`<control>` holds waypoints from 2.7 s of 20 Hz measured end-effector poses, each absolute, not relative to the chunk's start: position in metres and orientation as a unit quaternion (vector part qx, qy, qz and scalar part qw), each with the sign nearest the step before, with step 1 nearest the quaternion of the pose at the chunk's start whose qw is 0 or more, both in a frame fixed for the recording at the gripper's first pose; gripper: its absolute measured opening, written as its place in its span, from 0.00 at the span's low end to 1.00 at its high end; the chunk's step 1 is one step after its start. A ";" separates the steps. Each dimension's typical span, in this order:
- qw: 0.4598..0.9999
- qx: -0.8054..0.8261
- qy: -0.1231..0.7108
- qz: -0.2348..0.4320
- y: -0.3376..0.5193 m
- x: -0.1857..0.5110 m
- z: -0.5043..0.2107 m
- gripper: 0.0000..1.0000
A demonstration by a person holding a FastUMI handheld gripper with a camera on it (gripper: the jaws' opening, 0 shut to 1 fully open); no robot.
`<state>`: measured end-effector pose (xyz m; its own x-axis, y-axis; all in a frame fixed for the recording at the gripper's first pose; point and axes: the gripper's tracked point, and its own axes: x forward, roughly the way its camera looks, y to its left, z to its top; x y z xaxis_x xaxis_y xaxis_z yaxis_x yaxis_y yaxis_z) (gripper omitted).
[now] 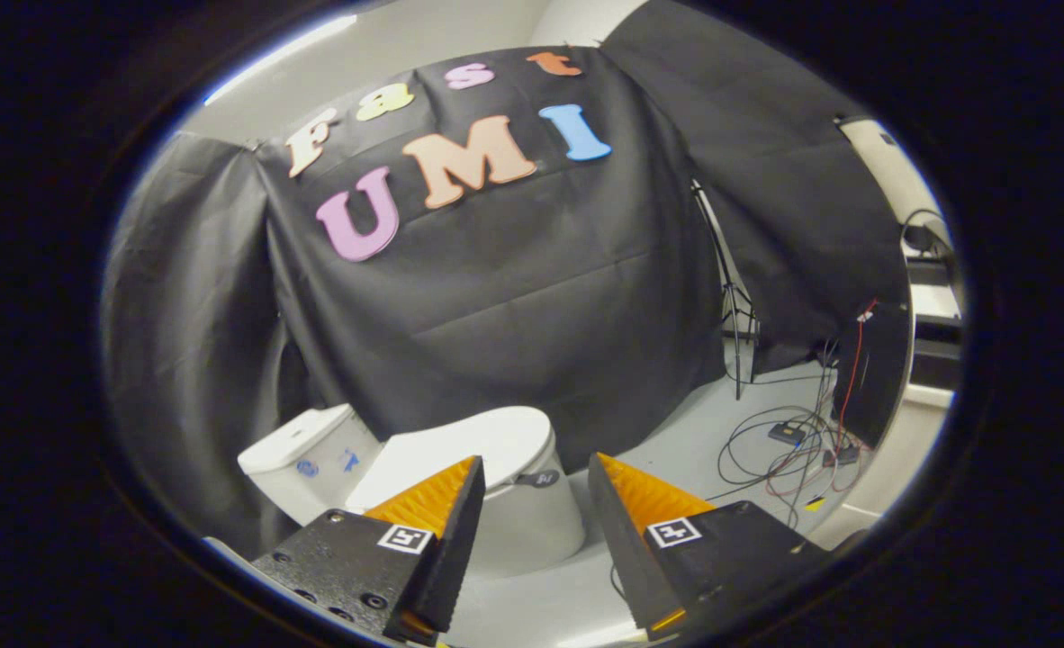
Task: Open the toilet lid.
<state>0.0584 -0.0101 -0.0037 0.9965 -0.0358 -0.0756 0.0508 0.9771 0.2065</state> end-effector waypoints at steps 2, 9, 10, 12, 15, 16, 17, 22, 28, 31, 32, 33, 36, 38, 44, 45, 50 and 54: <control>0.985 0.170 0.012 -0.013 -0.010 0.082 -0.001 0.71; 0.932 0.358 0.044 -0.024 -0.018 0.165 -0.062 0.66; 0.923 0.379 0.054 -0.024 -0.016 0.176 -0.073 0.65; 0.905 0.418 0.073 -0.024 -0.012 0.198 -0.093 0.64; 0.879 0.468 0.094 -0.015 -0.008 0.222 -0.122 0.64; 0.871 0.481 0.099 -0.013 -0.006 0.230 -0.130 0.64; 0.864 0.492 0.106 -0.014 -0.006 0.238 -0.138 0.64; 0.831 0.544 0.118 -0.011 -0.005 0.276 -0.155 0.64; 0.802 0.587 0.110 0.000 0.002 0.310 -0.167 0.47; 0.791 0.602 0.104 0.026 0.013 0.323 -0.159 0.26; 0.791 0.602 0.108 0.035 0.017 0.323 -0.161 0.19; 0.790 0.601 0.114 0.036 0.021 0.320 -0.163 0.12; 0.802 0.586 0.105 0.043 0.026 0.318 -0.152 0.03; 0.816 0.568 0.093 0.053 0.033 0.318 -0.133 0.03; 0.866 0.493 0.067 0.054 0.064 0.304 -0.079 0.03; 0.873 0.480 0.060 0.061 0.073 0.302 -0.067 0.03; 0.917 0.388 0.058 0.071 0.126 0.295 -0.011 0.03; 0.940 0.325 0.054 0.086 0.180 0.289 0.029 0.03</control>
<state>0.2887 0.1801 0.0287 0.9794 0.1968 -0.0457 -0.1266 0.7738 0.6206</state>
